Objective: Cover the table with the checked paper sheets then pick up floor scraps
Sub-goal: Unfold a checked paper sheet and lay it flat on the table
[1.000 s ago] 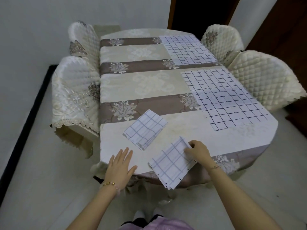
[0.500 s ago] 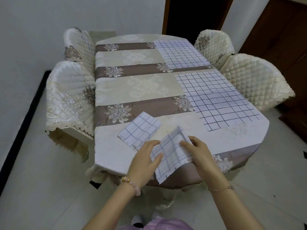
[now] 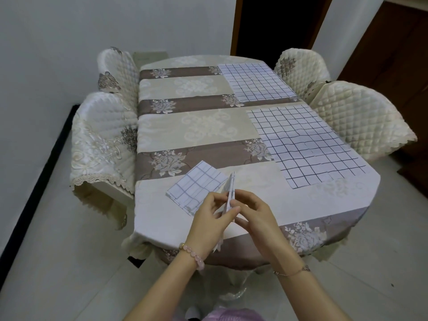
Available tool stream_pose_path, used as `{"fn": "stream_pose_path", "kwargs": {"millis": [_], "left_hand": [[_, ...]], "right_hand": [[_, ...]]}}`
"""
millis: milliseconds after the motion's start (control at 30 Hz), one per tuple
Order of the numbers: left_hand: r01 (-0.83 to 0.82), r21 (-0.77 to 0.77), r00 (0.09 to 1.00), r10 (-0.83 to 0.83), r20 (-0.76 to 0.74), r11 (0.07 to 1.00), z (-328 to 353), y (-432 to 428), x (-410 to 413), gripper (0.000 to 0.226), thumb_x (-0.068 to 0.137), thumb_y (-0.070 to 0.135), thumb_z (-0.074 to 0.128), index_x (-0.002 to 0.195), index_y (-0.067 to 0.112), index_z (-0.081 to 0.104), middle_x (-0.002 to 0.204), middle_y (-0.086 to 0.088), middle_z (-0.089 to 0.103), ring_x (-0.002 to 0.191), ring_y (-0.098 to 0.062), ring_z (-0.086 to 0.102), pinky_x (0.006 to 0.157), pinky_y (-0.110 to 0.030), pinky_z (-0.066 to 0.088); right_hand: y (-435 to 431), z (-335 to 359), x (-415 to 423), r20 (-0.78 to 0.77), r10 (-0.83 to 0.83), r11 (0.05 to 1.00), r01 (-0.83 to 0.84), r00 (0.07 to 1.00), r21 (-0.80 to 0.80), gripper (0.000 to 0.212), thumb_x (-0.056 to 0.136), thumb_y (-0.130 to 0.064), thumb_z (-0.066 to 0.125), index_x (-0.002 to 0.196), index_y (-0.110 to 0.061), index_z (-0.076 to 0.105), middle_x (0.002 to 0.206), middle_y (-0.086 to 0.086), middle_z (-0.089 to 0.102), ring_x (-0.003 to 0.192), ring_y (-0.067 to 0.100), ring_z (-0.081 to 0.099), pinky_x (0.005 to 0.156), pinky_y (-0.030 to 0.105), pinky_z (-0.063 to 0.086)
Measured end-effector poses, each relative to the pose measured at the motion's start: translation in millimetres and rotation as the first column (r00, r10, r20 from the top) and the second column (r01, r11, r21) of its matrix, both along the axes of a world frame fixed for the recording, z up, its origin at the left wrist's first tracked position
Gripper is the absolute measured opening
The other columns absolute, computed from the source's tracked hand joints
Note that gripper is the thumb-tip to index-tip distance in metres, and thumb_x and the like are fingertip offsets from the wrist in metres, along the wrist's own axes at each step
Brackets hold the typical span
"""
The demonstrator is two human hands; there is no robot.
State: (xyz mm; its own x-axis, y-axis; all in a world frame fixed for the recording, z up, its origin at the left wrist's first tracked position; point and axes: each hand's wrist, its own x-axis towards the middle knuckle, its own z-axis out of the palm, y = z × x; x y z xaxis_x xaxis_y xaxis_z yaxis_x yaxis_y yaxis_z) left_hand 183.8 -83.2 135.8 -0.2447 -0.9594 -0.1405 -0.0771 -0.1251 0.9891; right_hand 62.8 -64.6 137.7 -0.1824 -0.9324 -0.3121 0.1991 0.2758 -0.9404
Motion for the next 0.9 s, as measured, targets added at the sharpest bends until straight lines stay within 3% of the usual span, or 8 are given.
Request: {"fn": "stream_pose_path", "kwargs": {"millis": [100,200,300,467,667,733,833,900], "left_hand": [[-0.037,0.01,0.999,0.037,-0.025,0.999,1.5,-5.1,4.8,0.006,0.089,0.011,0.059,0.082,0.01,0.059,0.096,0.009,0.068,0.089,0.002,0.064,0.075,-0.013,0.051],[-0.103,0.025,0.995,0.103,-0.014,0.994,1.6,-12.5,13.8,0.016,0.09,0.01,0.055,0.075,0.014,0.056,0.071,0.003,0.057,0.067,-0.005,0.055,0.068,-0.021,0.048],[-0.177,0.039,0.984,0.178,-0.023,0.983,-0.3,-23.2,28.2,0.011,0.091,0.013,0.055,0.08,0.015,0.055,0.073,-0.008,0.049,0.073,-0.018,0.047,0.07,-0.035,0.044],[-0.303,-0.046,0.953,0.301,-0.036,0.952,5.2,-43.1,54.1,0.009,0.091,0.015,0.056,0.082,0.019,0.058,0.079,-0.006,0.057,0.077,-0.018,0.05,0.071,-0.031,0.042],[-0.282,-0.063,0.959,0.282,-0.013,0.957,4.1,-59.3,64.5,0.015,0.09,0.021,0.058,0.076,0.018,0.057,0.058,-0.006,0.04,0.061,-0.02,0.032,0.056,-0.028,0.028],[-0.236,-0.018,0.972,0.235,-0.016,0.972,1.7,-58.9,62.0,0.015,0.091,0.022,0.057,0.088,0.008,0.058,0.072,-0.012,0.051,0.07,-0.022,0.044,0.064,-0.031,0.035],[-0.134,0.213,0.99,0.142,-0.021,0.968,-8.3,-51.7,60.8,0.029,0.092,0.022,0.055,0.115,0.004,0.056,0.112,-0.007,0.06,0.099,-0.023,0.058,0.086,-0.036,0.047],[-0.034,0.342,0.999,0.044,-0.023,0.939,-19.7,-43.4,64.6,0.02,0.091,0.019,0.056,0.109,0.011,0.061,0.112,-0.009,0.068,0.091,-0.018,0.067,0.077,-0.032,0.055]], "right_hand": [[-5.0,0.9,-0.6,-0.058,0.0,1.0,0.001,0.998,0.017,0.01,0.085,-0.011,0.064,0.094,-0.009,0.067,0.098,0.006,0.069,0.093,0.019,0.068,0.086,0.031,0.056],[-8.9,2.3,-5.3,-0.089,0.01,1.0,-0.007,0.996,0.024,0.009,0.085,-0.008,0.06,0.077,-0.012,0.063,0.077,0.0,0.06,0.076,0.016,0.057,0.073,0.028,0.053],[-12.3,4.6,-17.3,-0.069,-0.041,0.999,0.042,0.997,0.022,0.014,0.087,-0.008,0.056,0.076,-0.016,0.058,0.071,-0.003,0.053,0.069,0.013,0.047,0.062,0.024,0.042],[-13.4,10.4,-45.1,-0.094,-0.101,0.995,0.099,0.99,-0.024,0.009,0.085,-0.014,0.063,0.077,-0.017,0.066,0.074,-0.003,0.064,0.07,0.014,0.055,0.059,0.025,0.041],[-23.5,14.2,-62.6,-0.199,-0.121,0.992,0.115,0.972,-0.044,0.008,0.082,-0.019,0.069,0.075,-0.023,0.073,0.078,-0.008,0.073,0.075,0.013,0.065,0.072,0.027,0.052],[-26.4,10.4,-63.4,-0.217,-0.133,0.991,0.126,0.967,-0.048,0.011,0.083,-0.019,0.068,0.074,-0.024,0.072,0.076,-0.011,0.072,0.074,0.011,0.064,0.07,0.025,0.052],[-29.2,-1.0,-65.4,-0.218,-0.148,0.989,0.14,0.965,-0.052,0.009,0.086,-0.017,0.064,0.079,-0.021,0.069,0.082,-0.007,0.07,0.075,0.01,0.063,0.061,0.017,0.052],[-30.9,-11.3,-67.7,-0.225,-0.152,0.988,0.149,0.962,-0.032,0.008,0.087,-0.016,0.063,0.082,-0.019,0.068,0.087,-0.002,0.069,0.076,0.011,0.062,0.056,0.013,0.052]]}}
